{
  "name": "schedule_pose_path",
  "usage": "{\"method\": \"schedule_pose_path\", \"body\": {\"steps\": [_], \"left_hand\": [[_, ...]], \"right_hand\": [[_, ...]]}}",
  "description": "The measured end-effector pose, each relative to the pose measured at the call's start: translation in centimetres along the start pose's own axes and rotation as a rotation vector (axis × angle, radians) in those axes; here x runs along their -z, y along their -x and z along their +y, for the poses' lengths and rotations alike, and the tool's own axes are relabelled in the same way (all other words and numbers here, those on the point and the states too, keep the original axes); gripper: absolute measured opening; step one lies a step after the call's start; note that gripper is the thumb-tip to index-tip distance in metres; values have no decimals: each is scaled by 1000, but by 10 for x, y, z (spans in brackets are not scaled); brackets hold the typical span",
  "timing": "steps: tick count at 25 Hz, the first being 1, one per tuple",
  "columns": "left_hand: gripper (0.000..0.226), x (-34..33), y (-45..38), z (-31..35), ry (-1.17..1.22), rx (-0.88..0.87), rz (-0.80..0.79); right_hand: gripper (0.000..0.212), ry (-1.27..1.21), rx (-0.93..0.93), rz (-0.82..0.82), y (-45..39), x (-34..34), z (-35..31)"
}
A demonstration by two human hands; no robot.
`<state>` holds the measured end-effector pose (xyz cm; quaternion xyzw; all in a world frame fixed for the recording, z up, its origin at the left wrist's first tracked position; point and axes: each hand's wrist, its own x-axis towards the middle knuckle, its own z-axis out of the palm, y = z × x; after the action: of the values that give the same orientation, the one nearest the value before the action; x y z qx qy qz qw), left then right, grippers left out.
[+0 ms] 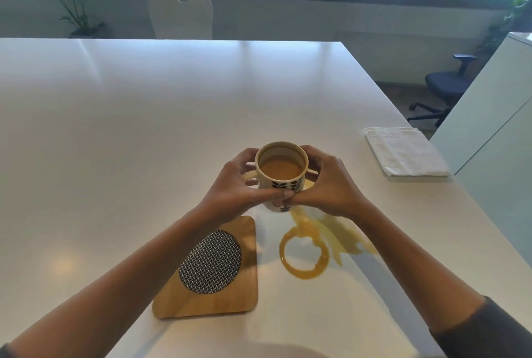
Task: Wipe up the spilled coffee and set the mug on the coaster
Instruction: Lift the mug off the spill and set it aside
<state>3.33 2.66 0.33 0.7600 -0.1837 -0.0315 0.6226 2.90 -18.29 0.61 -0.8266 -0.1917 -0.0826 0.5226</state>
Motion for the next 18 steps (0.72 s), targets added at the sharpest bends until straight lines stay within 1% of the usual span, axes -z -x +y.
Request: {"method": "schedule_pose_path", "body": {"steps": [4, 8, 12, 18], "left_hand": [[72, 16, -17, -8, -28, 12, 47], [81, 29, -31, -14, -66, 23, 90], [71, 39, -43, -23, -110, 70, 112], [66, 47, -52, -38, -126, 100, 149]], "right_hand": [[74, -12, 4, 4, -27, -13, 4], [77, -32, -34, 10, -49, -27, 18], [75, 0, -44, 7, -66, -37, 28], [71, 9, -74, -2, -79, -50, 36]]}}
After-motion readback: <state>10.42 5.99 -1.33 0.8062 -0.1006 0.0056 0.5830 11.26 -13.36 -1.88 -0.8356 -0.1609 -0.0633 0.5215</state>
